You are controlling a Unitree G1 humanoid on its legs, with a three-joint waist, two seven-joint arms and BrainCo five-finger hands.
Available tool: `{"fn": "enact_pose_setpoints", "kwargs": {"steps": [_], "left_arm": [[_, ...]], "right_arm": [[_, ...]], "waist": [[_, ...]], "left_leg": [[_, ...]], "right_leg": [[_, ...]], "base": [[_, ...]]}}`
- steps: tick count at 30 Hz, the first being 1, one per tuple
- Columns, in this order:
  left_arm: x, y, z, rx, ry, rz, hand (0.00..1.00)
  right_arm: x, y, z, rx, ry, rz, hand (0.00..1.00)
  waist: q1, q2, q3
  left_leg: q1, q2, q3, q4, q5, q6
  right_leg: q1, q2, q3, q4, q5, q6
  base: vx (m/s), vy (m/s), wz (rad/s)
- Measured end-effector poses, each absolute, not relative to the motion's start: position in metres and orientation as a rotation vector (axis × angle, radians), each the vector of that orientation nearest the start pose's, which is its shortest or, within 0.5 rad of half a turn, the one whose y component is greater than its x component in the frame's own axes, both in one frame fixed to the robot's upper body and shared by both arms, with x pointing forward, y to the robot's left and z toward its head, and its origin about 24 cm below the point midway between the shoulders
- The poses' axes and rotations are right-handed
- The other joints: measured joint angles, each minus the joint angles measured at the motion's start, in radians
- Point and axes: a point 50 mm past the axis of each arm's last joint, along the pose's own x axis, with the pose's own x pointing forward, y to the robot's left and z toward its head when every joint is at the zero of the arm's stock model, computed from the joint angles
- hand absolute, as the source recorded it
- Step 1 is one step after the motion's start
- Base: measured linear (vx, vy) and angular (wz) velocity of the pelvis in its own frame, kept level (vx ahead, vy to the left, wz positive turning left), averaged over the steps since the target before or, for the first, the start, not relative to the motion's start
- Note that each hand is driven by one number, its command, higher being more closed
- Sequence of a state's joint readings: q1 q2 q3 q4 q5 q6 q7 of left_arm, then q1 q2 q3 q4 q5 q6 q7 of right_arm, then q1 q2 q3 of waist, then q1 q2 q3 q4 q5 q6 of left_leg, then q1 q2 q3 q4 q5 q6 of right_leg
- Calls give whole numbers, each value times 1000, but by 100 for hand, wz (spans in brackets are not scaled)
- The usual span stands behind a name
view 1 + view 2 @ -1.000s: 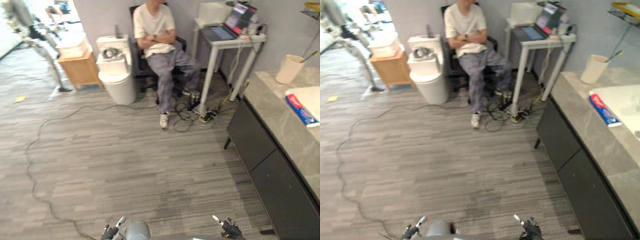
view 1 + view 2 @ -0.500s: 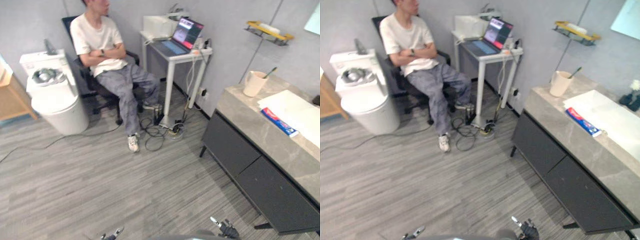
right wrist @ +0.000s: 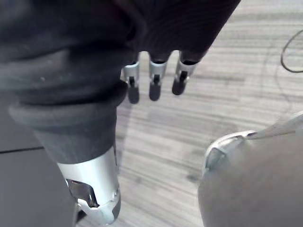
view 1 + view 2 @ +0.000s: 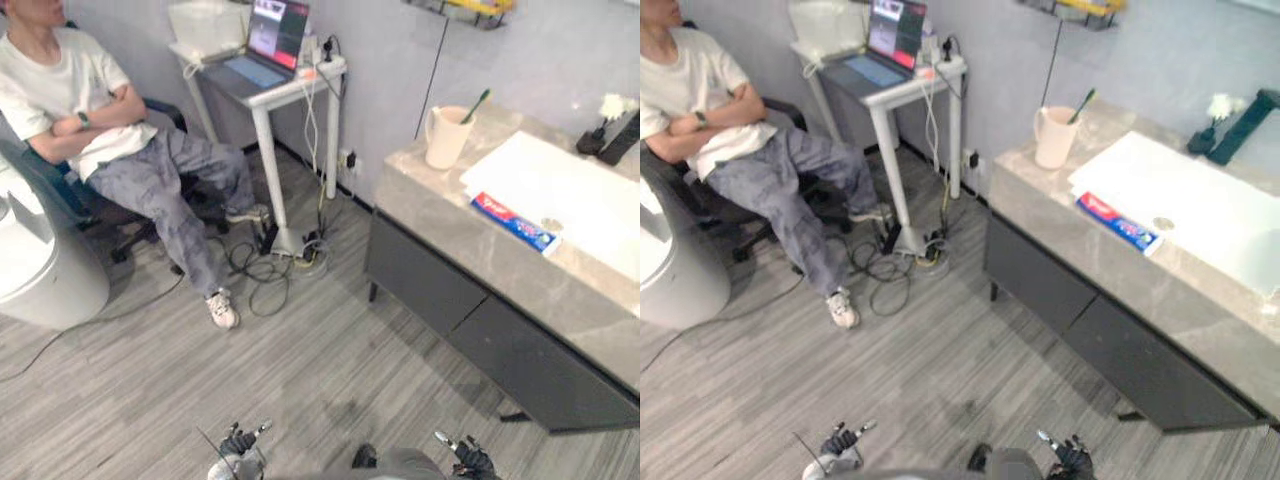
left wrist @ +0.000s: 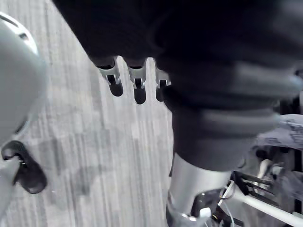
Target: Organize washtable
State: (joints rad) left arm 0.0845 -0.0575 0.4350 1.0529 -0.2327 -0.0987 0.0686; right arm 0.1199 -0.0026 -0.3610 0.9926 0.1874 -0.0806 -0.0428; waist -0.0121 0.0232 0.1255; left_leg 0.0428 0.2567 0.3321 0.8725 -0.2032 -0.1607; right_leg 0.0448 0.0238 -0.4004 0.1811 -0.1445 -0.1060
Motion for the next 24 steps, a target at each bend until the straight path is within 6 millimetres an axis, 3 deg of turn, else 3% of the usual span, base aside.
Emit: {"fn": "enact_pose_setpoints", "kwargs": {"steps": [2, 3, 4, 5, 8, 9, 10, 11, 14, 18, 21, 22, 24], "left_arm": [[70, 190, -166, -423, 1032, 638, 0], [64, 193, -167, -451, 1026, 682, 0], [64, 194, -166, -459, 1023, 693, 0], [64, 195, -166, -459, 1019, 695, 0], [64, 196, -166, -452, 1015, 693, 0], [65, 196, -167, -448, 1022, 689, 0], [65, 199, -166, -434, 1023, 685, 0], [67, 202, -166, -391, 1030, 652, 0], [77, 211, -164, -323, 1029, 605, 0], [80, 207, -165, -283, 1052, 561, 0], [82, 203, -165, -252, 1065, 515, 0], [83, 199, -166, -240, 1076, 492, 0], [85, 196, -167, -217, 1086, 447, 0]], "right_arm": [[88, -200, -159, 317, 992, -520, 0], [87, -200, -160, 318, 1002, -522, 0], [85, -199, -161, 319, 1013, -523, 0], [83, -199, -162, 322, 1019, -525, 0], [82, -198, -162, 320, 1021, -522, 0], [81, -198, -162, 306, 1024, -511, 0], [80, -196, -163, 305, 1032, -504, 0], [78, -191, -163, 293, 1041, -480, 0], [75, -179, -166, 274, 1074, -425, 0], [75, -184, -167, 276, 1079, -439, 0], [76, -189, -167, 283, 1085, -459, 0], [77, -195, -167, 296, 1080, -490, 0], [76, -197, -167, 307, 1088, -506, 0]], "waist": [[4, -4, 0], [14, -7, -2], [22, -12, -2], [25, -16, -4], [24, -20, -10], [27, -20, -18], [27, -18, -26], [24, -39, -42], [28, -79, -55], [29, -75, -52], [28, -63, -44], [24, -40, -42], [26, -44, -38]], "left_leg": [[-31, -20, -3, -76, -29, 50], [-46, -39, -33, -192, -48, 82], [-55, -55, -75, -274, -52, 89], [-64, -65, -111, -333, -54, 93], [-81, -82, -304, -598, -43, 89], [-74, -91, -316, -630, 47, 55], [-73, -109, -297, -632, 46, 59], [-73, -124, -268, -630, 40, 73], [-68, -172, -247, -583, 25, 93], [-68, -201, -254, -498, -4, 106], [-69, -192, -274, -438, -87, 120], [-66, -190, -291, -439, -138, 132], [-48, -207, -262, -474, -167, 150]], "right_leg": [[39, -5, 99, -32, 11, 16], [48, -18, 184, -46, 19, 30], [58, -30, 231, -54, 25, 41], [57, -40, 260, -61, 29, 50], [57, -81, 374, -72, 28, 125], [58, -99, 401, -69, 19, 159], [62, -117, 407, -76, 22, 177], [67, -132, 383, -71, 30, 185], [56, -149, 379, -78, 36, 173], [54, -170, 461, -81, 42, 174], [27, -159, 539, -88, 34, 227], [3, -154, 571, -82, 36, 246], [-41, -155, 603, -44, 28, 238]], "base": [[250, 139, -171], [198, 193, -169], [207, 216, -164], [161, 215, -131], [184, 395, -107], [95, 261, -56], [208, 360, -47], [226, 312, -34], [184, 209, -40], [46, 146, -57], [-23, 155, -101], [-59, 187, -102], [-76, 163, -95]]}}
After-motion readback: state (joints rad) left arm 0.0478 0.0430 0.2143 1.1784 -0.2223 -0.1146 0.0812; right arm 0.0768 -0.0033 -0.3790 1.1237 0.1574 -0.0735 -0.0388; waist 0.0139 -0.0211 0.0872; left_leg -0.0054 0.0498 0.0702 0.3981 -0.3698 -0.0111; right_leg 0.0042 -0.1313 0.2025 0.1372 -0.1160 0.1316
